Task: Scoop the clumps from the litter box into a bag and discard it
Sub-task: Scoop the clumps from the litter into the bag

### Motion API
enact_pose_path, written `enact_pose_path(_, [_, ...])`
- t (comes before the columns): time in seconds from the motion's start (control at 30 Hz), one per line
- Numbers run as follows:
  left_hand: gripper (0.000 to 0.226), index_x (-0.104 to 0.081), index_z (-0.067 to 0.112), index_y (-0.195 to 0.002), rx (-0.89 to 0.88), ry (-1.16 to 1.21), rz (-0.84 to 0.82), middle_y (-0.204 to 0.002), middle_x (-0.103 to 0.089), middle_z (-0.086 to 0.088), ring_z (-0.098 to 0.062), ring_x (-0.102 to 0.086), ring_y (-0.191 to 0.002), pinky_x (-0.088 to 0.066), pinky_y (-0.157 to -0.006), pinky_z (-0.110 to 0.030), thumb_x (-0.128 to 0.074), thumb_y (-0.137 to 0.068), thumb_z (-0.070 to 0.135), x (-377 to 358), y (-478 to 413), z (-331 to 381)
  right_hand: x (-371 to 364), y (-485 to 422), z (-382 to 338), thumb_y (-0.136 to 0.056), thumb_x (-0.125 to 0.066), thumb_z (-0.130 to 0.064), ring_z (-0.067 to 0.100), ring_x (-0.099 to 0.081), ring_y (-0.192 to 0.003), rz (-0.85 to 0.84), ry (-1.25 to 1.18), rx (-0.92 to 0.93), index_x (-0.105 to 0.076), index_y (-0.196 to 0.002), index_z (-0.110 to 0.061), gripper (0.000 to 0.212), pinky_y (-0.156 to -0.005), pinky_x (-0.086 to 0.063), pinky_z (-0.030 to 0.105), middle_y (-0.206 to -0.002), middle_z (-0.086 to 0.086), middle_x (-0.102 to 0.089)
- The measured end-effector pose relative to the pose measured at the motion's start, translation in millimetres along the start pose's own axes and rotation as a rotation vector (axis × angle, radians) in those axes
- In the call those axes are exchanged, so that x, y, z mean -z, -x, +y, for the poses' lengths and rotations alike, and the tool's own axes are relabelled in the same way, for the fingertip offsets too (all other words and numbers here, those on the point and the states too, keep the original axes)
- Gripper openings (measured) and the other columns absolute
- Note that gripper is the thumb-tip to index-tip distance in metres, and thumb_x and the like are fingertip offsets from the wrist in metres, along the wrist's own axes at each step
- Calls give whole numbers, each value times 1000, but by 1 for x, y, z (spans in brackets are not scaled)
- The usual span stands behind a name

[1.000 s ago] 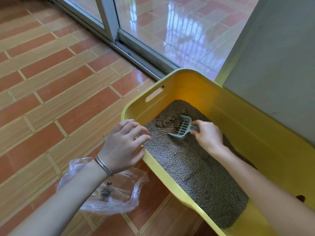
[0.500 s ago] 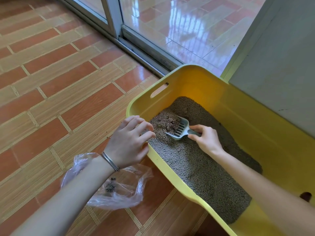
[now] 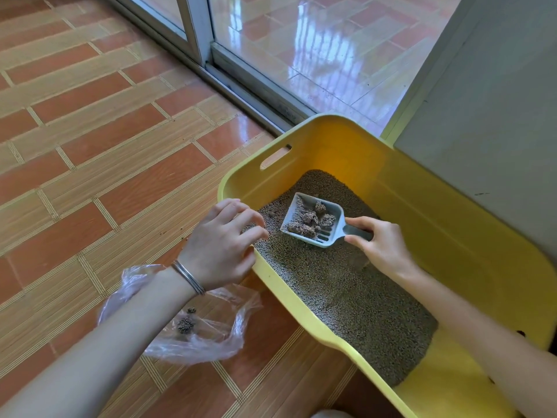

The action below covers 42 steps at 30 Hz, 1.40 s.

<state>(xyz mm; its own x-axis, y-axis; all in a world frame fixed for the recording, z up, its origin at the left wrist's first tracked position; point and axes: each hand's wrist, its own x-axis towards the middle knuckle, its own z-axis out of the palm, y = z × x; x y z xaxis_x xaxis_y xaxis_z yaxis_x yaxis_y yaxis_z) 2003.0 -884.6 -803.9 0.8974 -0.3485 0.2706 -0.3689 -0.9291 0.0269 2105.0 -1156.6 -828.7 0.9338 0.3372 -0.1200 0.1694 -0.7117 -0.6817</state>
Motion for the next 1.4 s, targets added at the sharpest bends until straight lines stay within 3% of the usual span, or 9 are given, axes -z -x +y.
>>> enact_pose_path(0.1, [25, -69, 22, -90, -1, -10, -15, -99, -64, 2, -22, -49, -101, -30, -103, -39, -50, -75, 28, 0, 0, 0, 3, 0, 1, -76, -74, -8, 4, -59, -87, -18, 46, 12, -65, -115, -10, 41, -72, -41, 7, -109, 4, -68])
enact_pose_path(0.47, [23, -69, 24, -88, -8, -38, -22, -98, -65, 3, -23, -54, -99, -29, -101, -37, -51, -74, 28, 3, 1, 0, 8, 9, 2, -77, -73, -9, 2, -57, -86, -43, 57, 15, -65, -116, -12, 40, -67, -39, -1, -108, 3, -68])
enact_pose_path(0.6, [23, -69, 24, -88, -15, -46, -16, -97, -65, 3, -23, -54, -98, -30, -101, -38, -53, -72, 27, 2, 2, -1, 10, 12, 1, -78, -72, -10, 2, -57, -84, -53, 71, 27, -64, -117, -13, 39, -67, -40, 5, -109, 1, -68])
enact_pose_path(0.77, [22, -69, 23, -87, -24, -53, -27, -96, -64, 2, -25, -55, -97, -30, -101, -38, -55, -72, 27, 2, 2, -1, 12, 13, -1, -80, -71, -10, 11, -64, -90, -122, 126, 58, -63, -118, -12, 39, -78, -50, 20, -110, 4, -67])
enact_pose_path(1.03, [30, -67, 23, -96, -95, -71, -125, -99, -64, 1, -26, -55, -96, -33, -97, -40, -47, -76, 32, 10, 5, -5, 26, 28, -8, -81, -69, -10, 2, -60, -73, -67, 101, 50, -63, -117, -10, 37, -60, -44, 5, -102, 4, -68])
enact_pose_path(1.13, [35, -65, 21, -101, -178, -73, -149, -100, -63, -1, -26, -56, -97, -32, -101, -41, -42, -78, 32, 14, 12, -10, 38, 36, -13, -84, -66, -15, 8, -60, -81, -74, 192, 91, -62, -117, -12, 33, -65, -44, 10, -103, 1, -66])
enact_pose_path(1.2, [36, -64, 19, -104, -201, -62, -133, -102, -62, -2, -27, -56, -102, -30, -105, -41, -39, -79, 30, 17, 15, -12, 44, 43, -14, -89, -60, -24, 8, -54, -88, -64, 402, 164, -59, -119, -16, 31, -68, -39, 18, -106, -3, -63])
enact_pose_path(1.27, [36, -63, 18, -106, -198, -26, -110, -104, -62, -3, -27, -54, -107, -30, -106, -39, -39, -81, 28, 20, 19, -13, 48, 49, -17, -92, -54, -30, 6, -47, -86, -37, 573, 233, -55, -123, -18, 33, -60, -31, 16, -105, -7, -61])
enact_pose_path(1.4, [33, -61, 16, -109, -198, 38, -75, -116, -60, -4, -26, -47, -121, -35, -103, -38, -46, -80, 20, 30, 32, -19, 53, 58, -33, -91, -55, -28, 5, -46, -79, -14, 504, 263, -56, -122, -17, 32, -56, -27, 10, -102, -9, -59])
